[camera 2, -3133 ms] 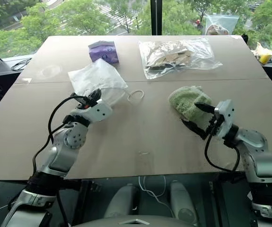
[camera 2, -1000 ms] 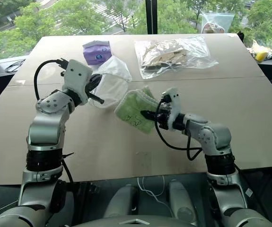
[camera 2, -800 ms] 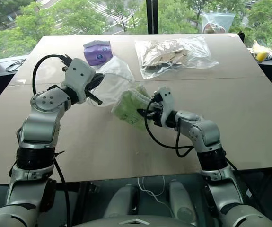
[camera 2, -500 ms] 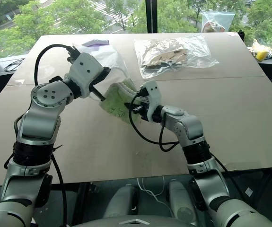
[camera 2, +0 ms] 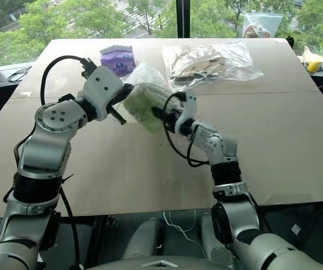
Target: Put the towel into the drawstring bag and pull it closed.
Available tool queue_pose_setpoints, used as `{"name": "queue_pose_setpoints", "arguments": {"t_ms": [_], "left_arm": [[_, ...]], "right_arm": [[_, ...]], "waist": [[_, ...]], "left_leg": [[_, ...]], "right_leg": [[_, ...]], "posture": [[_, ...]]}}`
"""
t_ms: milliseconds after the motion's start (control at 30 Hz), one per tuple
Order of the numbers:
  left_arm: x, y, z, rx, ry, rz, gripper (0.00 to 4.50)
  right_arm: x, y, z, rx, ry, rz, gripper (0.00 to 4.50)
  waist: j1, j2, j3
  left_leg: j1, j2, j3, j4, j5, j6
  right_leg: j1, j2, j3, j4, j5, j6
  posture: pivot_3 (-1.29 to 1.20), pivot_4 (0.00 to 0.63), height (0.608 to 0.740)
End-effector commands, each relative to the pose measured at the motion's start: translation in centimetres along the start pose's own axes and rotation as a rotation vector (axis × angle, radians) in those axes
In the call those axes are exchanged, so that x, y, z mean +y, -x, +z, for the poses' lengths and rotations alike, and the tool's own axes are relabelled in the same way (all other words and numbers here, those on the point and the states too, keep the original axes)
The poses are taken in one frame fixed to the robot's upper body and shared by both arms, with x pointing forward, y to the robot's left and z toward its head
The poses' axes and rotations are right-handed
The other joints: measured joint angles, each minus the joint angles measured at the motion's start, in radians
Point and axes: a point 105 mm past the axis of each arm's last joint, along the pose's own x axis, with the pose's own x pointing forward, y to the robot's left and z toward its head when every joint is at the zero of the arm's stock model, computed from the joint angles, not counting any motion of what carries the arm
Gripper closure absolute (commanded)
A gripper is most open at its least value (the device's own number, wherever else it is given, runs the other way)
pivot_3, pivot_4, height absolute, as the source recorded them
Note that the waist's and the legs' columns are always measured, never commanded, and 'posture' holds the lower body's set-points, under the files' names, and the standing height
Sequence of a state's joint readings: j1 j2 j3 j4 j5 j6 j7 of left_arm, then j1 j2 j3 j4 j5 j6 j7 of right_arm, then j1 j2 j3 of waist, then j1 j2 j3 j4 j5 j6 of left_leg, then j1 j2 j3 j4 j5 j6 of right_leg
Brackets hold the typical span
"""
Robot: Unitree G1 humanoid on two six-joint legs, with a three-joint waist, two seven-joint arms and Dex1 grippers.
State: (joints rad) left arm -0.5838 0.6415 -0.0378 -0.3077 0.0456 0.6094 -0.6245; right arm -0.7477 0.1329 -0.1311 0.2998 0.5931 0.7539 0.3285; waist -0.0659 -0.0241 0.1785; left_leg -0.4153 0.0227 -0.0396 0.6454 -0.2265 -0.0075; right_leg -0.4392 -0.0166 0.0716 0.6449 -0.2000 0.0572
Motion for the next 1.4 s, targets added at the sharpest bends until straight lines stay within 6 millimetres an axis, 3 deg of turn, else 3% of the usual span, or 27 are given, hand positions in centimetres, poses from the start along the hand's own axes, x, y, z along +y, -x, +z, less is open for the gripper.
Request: {"name": "queue_pose_setpoints", "arguments": {"t_ms": [33, 67, 200, 267, 400, 467, 567, 667, 733, 833, 967, 1067, 1133, 1233, 1367, 1400], "left_arm": [[0.8, 0.7, 1.5, -0.049, -0.013, 0.037, 4.5], [0.8, 0.7, 1.5, -0.048, -0.012, 0.033, 4.5], [0.1, 0.6, 1.8, -0.056, -0.002, 0.005, 4.5], [-0.4, 0.5, 2.1, -0.067, 0.01, -0.013, 4.5], [-2.0, 0.3, 3.0, -0.096, 0.06, -0.063, 4.5], [-2.9, 0.1, 3.3, -0.104, 0.083, -0.087, 4.5], [-3.8, -0.3, 3.6, -0.106, 0.149, -0.099, 4.5], [-5.2, -0.4, 4.0, -0.119, 0.222, -0.144, 4.5], [-5.3, -0.5, 3.8, -0.103, 0.199, -0.115, 4.5], [-5.5, -0.9, 3.7, -0.1, 0.251, -0.111, 4.5], [-5.6, -1.2, 4.3, -0.123, 0.272, -0.105, 4.5], [-5.8, -1.5, 4.9, -0.153, 0.281, -0.111, 4.5], [-5.7, -1.4, 5.5, -0.189, 0.293, -0.129, 4.5], [-4.8, -1.4, 5.9, -0.235, 0.29, -0.114, 4.5], [-2.8, -1.8, 4.8, -0.209, 0.218, -0.055, 4.5], [-2.5, -1.9, 4.6, -0.207, 0.213, -0.045, 4.5]], "right_arm": [[3.6, -2.0, -0.3, -0.021, 0.064, 0.078, 4.27], [3.1, -2.2, 0.2, -0.06, 0.017, 0.046, 4.27], [5.5, -2.7, -1.8, 0.052, 0.077, 0.14, 4.27], [6.0, -2.9, -1.3, 0.02, -0.009, 0.148, 4.27], [6.9, -3.6, -1.0, 0.021, 0.002, 0.142, 4.27], [7.4, -4.1, 0.4, -0.047, -0.063, 0.125, 4.27], [6.4, -4.8, 3.0, -0.171, -0.186, 0.025, 4.27], [9.4, -5.1, 3.5, -0.192, -0.23, 0.147, 4.27], [7.8, -5.2, 5.2, -0.284, -0.383, 0.061, 4.27], [8.9, -5.5, 3.7, -0.169, -0.251, 0.125, 4.27], [7.3, -5.6, 2.2, -0.077, -0.226, 0.028, 4.27], [7.8, -5.5, 1.3, -0.046, -0.201, 0.043, 4.27], [6.8, -5.5, 2.2, -0.093, -0.243, 0.0, 3.27], [6.6, -5.3, 2.4, -0.093, -0.236, 0.001, 2.22], [5.6, -4.9, 2.6, -0.099, -0.22, -0.036, 0.21], [5.3, -4.8, 2.6, -0.095, -0.21, -0.046, 0.08]], "waist": [[-0.01, 0.0, 0.0], [-0.011, 0.0, 0.0], [-0.007, 0.0, 0.0], [-0.006, 0.0, 0.0], [0.001, 0.0, 0.0], [-0.001, 0.0, 0.0], [0.0, 0.0, 0.0], [-0.006, 0.0, 0.0], [-0.007, 0.0, 0.0], [-0.009, 0.0, 0.0], [-0.009, 0.0, 0.0], [-0.004, 0.0, 0.0], [-0.002, 0.0, 0.0], [-0.002, 0.0, 0.0], [-0.005, 0.0, 0.0], [-0.005, 0.0, 0.0]], "left_leg": [[0.0, 0.0, 0.0, 0.0, 0.0, 0.0], [0.001, 0.0, 0.001, -0.001, 0.0, 0.0], [0.0, 0.0, 0.0, -0.002, 0.0, 0.0], [0.0, 0.0, 0.0, -0.002, 0.0, 0.0], [-0.001, 0.0, -0.001, 0.0, 0.0, 0.0], [-0.001, 0.0, 0.0, 0.001, 0.0, 0.0], [-0.001, 0.0, 0.0, 0.002, 0.0, 0.0], [-0.001, 0.0, 0.0, 0.003, 0.0, 0.0], [0.0, 0.0, 0.0, 0.003, 0.0, 0.0], [0.0, 0.0, 0.0, 0.002, 0.0, 0.0], [0.0, 0.0, 0.0, 0.002, 0.0, 0.0], [0.0, 0.0, 0.0, 0.003, 0.0, 0.0], [0.0, 0.0, 0.0, 0.004, 0.0, 0.0], [0.0, 0.0, 0.0, 0.004, 0.0, 0.0], [0.0, 0.0, 0.0, 0.004, 0.0, 0.0], [0.0, 0.0, 0.0, 0.004, 0.0, 0.0]], "right_leg": [[0.0, 0.0, 0.0, 0.0, 0.0, 0.0], [-0.001, 0.0, 0.0, 0.001, 0.0, 0.0], [-0.001, 0.001, 0.0, 0.002, 0.0, 0.0], [-0.001, 0.0, 0.001, 0.002, 0.0, 0.0], [-0.001, 0.0, 0.0, 0.002, 0.0, 0.0], [-0.001, 0.0, 0.0, 0.002, 0.0, 0.0], [-0.001, 0.0, 0.0, 0.003, 0.0, 0.0], [-0.001, 0.0, 0.0, 0.004, 0.0, 0.0], [-0.001, 0.001, 0.001, 0.004, 0.0, 0.0], [-0.001, 0.001, 0.001, 0.005, 0.0, 0.0], [-0.001, 0.001, 0.001, 0.006, 0.0, 0.0], [-0.001, 0.001, 0.001, 0.006, 0.0, 0.0], [-0.001, 0.001, 0.001, 0.006, 0.0, 0.0], [-0.001, 0.001, 0.001, 0.006, 0.0, 0.0], [-0.001, 0.001, 0.001, 0.006, 0.0, 0.0], [-0.001, 0.001, 0.001, 0.007, 0.0, 0.0]], "posture": [[0.0, 0.15, 0.74], [0.0, 0.15, 0.74], [0.0, 0.15, 0.74], [0.0, 0.15, 0.74], [0.0, 0.15, 0.74], [0.0, 0.15, 0.74], [0.0, 0.15, 0.74], [0.0, 0.15, 0.74], [0.0, 0.15, 0.74], [0.0, 0.15, 0.74], [0.0, 0.15, 0.74], [0.0, 0.15, 0.74], [0.0, 0.15, 0.74], [0.0, 0.15, 0.74], [0.0, 0.15, 0.74], [0.0, 0.15, 0.74]]}}
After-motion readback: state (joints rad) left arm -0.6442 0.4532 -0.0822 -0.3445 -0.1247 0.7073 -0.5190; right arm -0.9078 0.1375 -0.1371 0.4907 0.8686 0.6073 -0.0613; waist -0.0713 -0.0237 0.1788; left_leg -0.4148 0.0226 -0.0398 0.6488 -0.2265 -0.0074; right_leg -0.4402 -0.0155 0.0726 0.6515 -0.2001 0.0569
